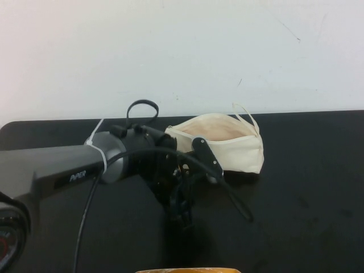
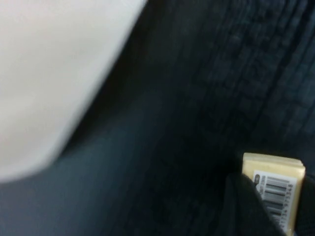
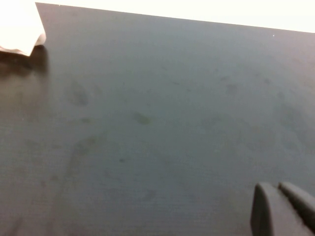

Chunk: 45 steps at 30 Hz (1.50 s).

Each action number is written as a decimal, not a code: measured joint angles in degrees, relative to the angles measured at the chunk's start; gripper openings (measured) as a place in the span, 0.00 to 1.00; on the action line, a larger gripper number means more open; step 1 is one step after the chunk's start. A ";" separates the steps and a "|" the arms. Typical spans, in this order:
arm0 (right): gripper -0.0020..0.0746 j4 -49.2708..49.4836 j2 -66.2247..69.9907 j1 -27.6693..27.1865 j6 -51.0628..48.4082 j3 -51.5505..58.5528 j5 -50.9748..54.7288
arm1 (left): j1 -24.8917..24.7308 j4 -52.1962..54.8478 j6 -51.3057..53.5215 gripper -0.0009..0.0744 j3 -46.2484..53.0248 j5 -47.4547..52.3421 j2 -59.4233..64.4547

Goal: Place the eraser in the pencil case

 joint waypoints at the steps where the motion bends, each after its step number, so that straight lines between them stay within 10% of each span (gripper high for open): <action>1: 0.02 0.00 0.00 0.00 0.00 0.00 0.00 | 0.00 -1.18 -0.94 0.25 -0.61 2.31 -0.24; 11: 0.02 0.00 0.00 0.00 0.00 0.00 0.00 | 0.00 -10.59 -2.41 0.25 -16.32 14.86 -5.95; 24: 0.02 0.00 0.00 0.00 0.00 0.00 0.00 | 0.78 -7.55 -6.74 0.25 -23.43 -5.85 -2.27; 33: 0.02 0.00 0.00 0.00 0.00 0.00 0.00 | 1.32 -6.91 -9.42 0.57 -23.43 -5.97 0.38; 39: 0.02 0.00 0.00 0.00 0.00 0.00 0.00 | 1.32 -1.90 -12.53 0.15 -23.43 -6.50 -5.87; 45: 0.02 0.00 0.00 0.00 0.00 0.00 0.00 | 1.32 3.86 -16.78 0.02 -23.43 -10.92 -17.92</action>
